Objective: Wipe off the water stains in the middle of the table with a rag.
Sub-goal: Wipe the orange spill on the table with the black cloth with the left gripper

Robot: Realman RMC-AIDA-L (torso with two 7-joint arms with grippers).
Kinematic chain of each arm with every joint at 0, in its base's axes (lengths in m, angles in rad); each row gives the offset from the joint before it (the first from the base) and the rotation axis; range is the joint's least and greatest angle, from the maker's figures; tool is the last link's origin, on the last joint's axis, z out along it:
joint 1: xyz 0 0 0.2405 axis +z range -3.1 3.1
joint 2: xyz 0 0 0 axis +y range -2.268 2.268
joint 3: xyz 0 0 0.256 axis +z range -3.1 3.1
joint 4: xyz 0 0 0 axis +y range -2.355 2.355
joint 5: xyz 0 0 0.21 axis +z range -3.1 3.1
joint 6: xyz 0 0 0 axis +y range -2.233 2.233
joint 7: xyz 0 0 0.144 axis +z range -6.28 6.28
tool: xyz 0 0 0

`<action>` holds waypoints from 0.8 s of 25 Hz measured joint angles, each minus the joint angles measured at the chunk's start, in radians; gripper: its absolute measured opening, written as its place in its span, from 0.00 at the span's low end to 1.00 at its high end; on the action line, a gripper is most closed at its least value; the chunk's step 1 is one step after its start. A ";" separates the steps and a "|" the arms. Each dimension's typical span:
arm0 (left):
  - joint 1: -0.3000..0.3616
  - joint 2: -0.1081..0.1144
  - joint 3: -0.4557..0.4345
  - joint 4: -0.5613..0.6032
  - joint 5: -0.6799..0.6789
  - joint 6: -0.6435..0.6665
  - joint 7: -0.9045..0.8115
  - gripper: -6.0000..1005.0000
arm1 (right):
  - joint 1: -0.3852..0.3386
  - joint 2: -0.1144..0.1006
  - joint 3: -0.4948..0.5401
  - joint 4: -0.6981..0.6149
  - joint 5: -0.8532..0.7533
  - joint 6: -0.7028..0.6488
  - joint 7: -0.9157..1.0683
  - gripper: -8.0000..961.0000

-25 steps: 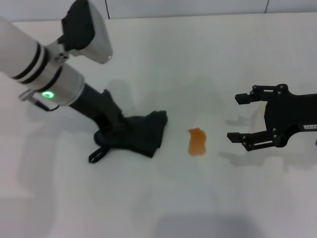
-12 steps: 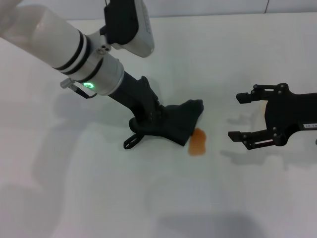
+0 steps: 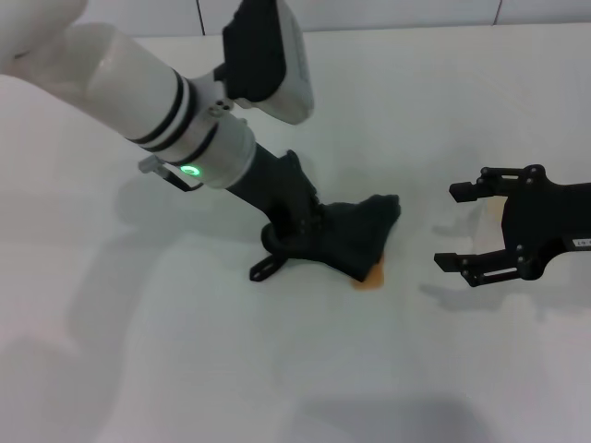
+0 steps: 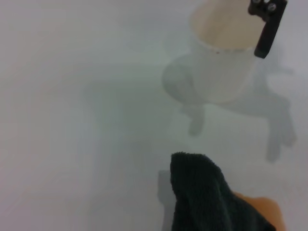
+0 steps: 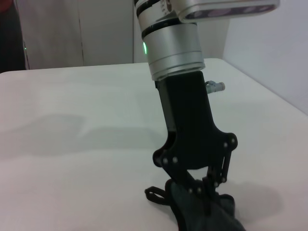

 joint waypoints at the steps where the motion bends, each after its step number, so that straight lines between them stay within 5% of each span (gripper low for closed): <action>1: 0.000 0.000 0.018 0.000 -0.015 -0.010 0.000 0.06 | 0.000 0.000 0.001 0.000 0.000 0.000 0.000 0.89; 12: 0.027 -0.003 0.190 0.010 -0.131 -0.036 -0.008 0.06 | -0.010 0.000 0.003 0.000 0.001 0.005 0.000 0.89; 20: 0.039 -0.003 0.213 0.024 -0.136 -0.011 -0.008 0.06 | -0.015 0.000 0.003 -0.002 0.007 0.011 0.000 0.89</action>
